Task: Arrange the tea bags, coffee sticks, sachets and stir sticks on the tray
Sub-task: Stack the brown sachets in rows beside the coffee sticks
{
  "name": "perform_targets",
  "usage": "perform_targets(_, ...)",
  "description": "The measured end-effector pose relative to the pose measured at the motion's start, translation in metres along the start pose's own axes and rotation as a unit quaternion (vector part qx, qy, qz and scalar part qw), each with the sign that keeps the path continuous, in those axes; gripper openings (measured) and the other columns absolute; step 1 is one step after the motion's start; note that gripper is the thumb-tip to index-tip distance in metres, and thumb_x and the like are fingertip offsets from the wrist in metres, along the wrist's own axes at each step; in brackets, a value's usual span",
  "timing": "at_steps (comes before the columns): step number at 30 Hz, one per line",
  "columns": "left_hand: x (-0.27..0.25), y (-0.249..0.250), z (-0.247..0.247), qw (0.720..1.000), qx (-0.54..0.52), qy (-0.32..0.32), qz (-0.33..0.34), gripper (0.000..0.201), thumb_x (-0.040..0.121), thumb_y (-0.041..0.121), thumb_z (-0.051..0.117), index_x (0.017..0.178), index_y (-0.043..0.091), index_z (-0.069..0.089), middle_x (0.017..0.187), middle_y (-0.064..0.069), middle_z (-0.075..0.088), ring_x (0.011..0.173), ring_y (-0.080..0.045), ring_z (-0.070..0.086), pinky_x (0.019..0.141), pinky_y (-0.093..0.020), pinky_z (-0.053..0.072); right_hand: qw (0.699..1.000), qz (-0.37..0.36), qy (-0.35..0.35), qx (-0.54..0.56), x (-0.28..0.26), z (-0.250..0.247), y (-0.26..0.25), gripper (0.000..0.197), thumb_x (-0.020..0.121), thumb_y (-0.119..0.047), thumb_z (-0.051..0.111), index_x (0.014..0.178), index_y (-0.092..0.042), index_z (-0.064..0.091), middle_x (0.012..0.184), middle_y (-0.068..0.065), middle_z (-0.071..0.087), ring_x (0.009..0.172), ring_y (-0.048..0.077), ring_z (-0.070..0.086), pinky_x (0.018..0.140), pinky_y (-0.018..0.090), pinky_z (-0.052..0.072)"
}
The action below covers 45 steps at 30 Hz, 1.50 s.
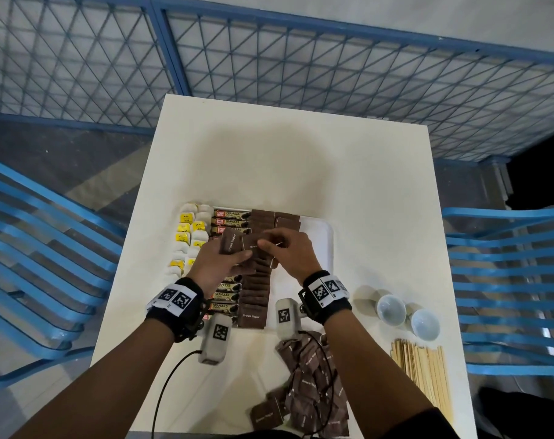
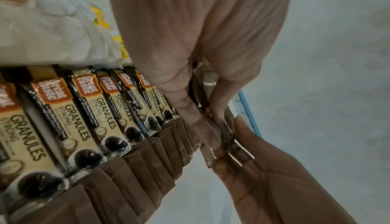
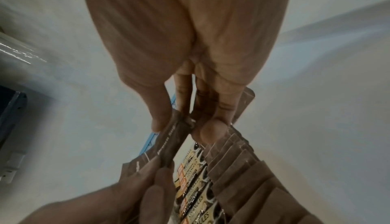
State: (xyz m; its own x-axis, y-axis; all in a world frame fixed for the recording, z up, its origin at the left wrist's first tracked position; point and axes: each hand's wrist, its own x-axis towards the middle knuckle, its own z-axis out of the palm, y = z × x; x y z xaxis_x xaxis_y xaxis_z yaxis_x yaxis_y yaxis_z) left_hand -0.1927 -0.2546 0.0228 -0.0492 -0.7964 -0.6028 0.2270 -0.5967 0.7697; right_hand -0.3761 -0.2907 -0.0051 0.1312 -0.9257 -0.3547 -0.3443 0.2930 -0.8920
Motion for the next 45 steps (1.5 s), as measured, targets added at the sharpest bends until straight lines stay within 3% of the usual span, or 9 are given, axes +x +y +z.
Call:
perform_targets(4, 0.0, -0.003, 0.001, 0.999, 0.029, 0.016, -0.001, 0.016, 0.098, -0.001, 0.061, 0.113, -0.001, 0.067, 0.092, -0.019, 0.074, 0.076, -0.03, 0.073, 0.069, -0.039, 0.065, 1.0, 0.02, 0.013, -0.004, -0.004, -0.007, 0.008, 0.013, 0.083, -0.017, 0.081, 0.09, -0.014, 0.071, 0.073, 0.006, 0.073, 0.056, 0.015, 0.067, 0.056, 0.026, 0.054)
perform_targets(9, 0.002, -0.003, -0.002, 0.999, 0.018, 0.018, -0.03, 0.029, 0.109, 0.015, 0.044, 0.115, -0.005, 0.064, 0.092, -0.02, 0.066, 0.075, -0.032, 0.068, 0.065, -0.043, 0.064, 0.986, 0.073, 0.147, -0.021, 0.005, -0.028, 0.023, 0.013, 0.084, -0.023, 0.08, 0.093, -0.021, 0.072, 0.08, -0.001, 0.075, 0.066, 0.011, 0.069, 0.068, 0.023, 0.055)
perform_targets(14, 0.002, -0.003, -0.007, 0.999, 0.045, 0.014, -0.026, 0.028, 0.109, 0.016, 0.045, 0.113, -0.001, 0.068, 0.09, -0.016, 0.061, 0.072, -0.029, 0.065, 0.063, -0.04, 0.063, 0.979, 0.105, 0.167, -0.053, 0.012, -0.03, 0.024, 0.012, 0.082, -0.021, 0.082, 0.085, -0.023, 0.07, 0.077, -0.012, 0.068, 0.072, 0.0, 0.062, 0.061, 0.0, 0.042)
perform_targets(19, 0.001, -0.002, -0.014, 0.998, 0.05, 0.022, -0.018, 0.027, 0.108, 0.015, 0.048, 0.113, 0.0, 0.069, 0.09, -0.017, 0.06, 0.066, -0.026, 0.063, 0.061, -0.038, 0.063, 0.971, 0.122, 0.186, -0.088, 0.017, -0.023, 0.027, 0.019, 0.079, -0.024, 0.084, 0.09, -0.021, 0.069, 0.081, -0.008, 0.068, 0.075, 0.006, 0.061, 0.061, 0.003, 0.038)
perform_targets(23, 0.002, 0.0, -0.016, 0.998, 0.052, 0.02, -0.013, 0.025, 0.108, 0.014, 0.048, 0.105, 0.005, 0.072, 0.089, -0.015, 0.061, 0.064, -0.024, 0.062, 0.063, -0.039, 0.063, 0.966, 0.132, 0.209, -0.081, 0.019, -0.021, 0.026, 0.032, 0.077, -0.025, 0.086, 0.101, -0.017, 0.066, 0.085, -0.003, 0.067, 0.076, 0.009, 0.06, 0.071, 0.015, 0.043)
perform_targets(34, 0.003, -0.004, -0.016, 0.997, 0.077, 0.006, -0.008, 0.025, 0.099, -0.008, 0.051, 0.11, 0.006, 0.069, 0.097, -0.015, 0.066, 0.078, -0.029, 0.069, 0.073, -0.041, 0.064, 0.965, 0.141, 0.203, -0.083, 0.021, -0.023, 0.027, 0.028, 0.078, -0.027, 0.085, 0.098, -0.016, 0.069, 0.087, -0.001, 0.072, 0.073, 0.006, 0.06, 0.06, 0.006, 0.036)
perform_targets(39, 0.001, -0.005, -0.016, 0.996, 0.084, 0.005, 0.009, 0.022, 0.097, -0.013, 0.052, 0.107, 0.0, 0.067, 0.095, -0.017, 0.07, 0.077, -0.026, 0.073, 0.076, -0.041, 0.064, 0.961, 0.128, 0.232, -0.081, 0.017, -0.023, 0.025, 0.026, 0.082, -0.029, 0.081, 0.1, -0.016, 0.067, 0.086, 0.002, 0.071, 0.075, 0.012, 0.062, 0.058, 0.004, 0.04)
perform_targets(42, 0.0, -0.005, -0.017, 0.996, 0.083, -0.004, 0.015, 0.021, 0.096, -0.01, 0.057, 0.112, -0.003, 0.067, 0.096, -0.017, 0.073, 0.081, -0.027, 0.074, 0.075, -0.038, 0.064, 0.959, 0.079, 0.262, -0.074, 0.009, -0.018, 0.019, 0.019, 0.085, -0.03, 0.077, 0.096, -0.02, 0.067, 0.085, -0.002, 0.069, 0.071, 0.005, 0.06, 0.071, 0.019, 0.051)
perform_targets(45, -0.002, -0.003, -0.014, 0.997, 0.078, -0.007, 0.016, 0.024, 0.093, -0.009, 0.063, 0.114, 0.002, 0.067, 0.097, -0.017, 0.076, 0.082, -0.028, 0.074, 0.07, -0.034, 0.064, 0.985, 0.02, 0.16, -0.058, 0.001, -0.004, 0.005, 0.023, 0.086, -0.037, 0.076, 0.102, -0.02, 0.069, 0.088, -0.011, 0.07, 0.079, -0.003, 0.063, 0.073, 0.016, 0.048)
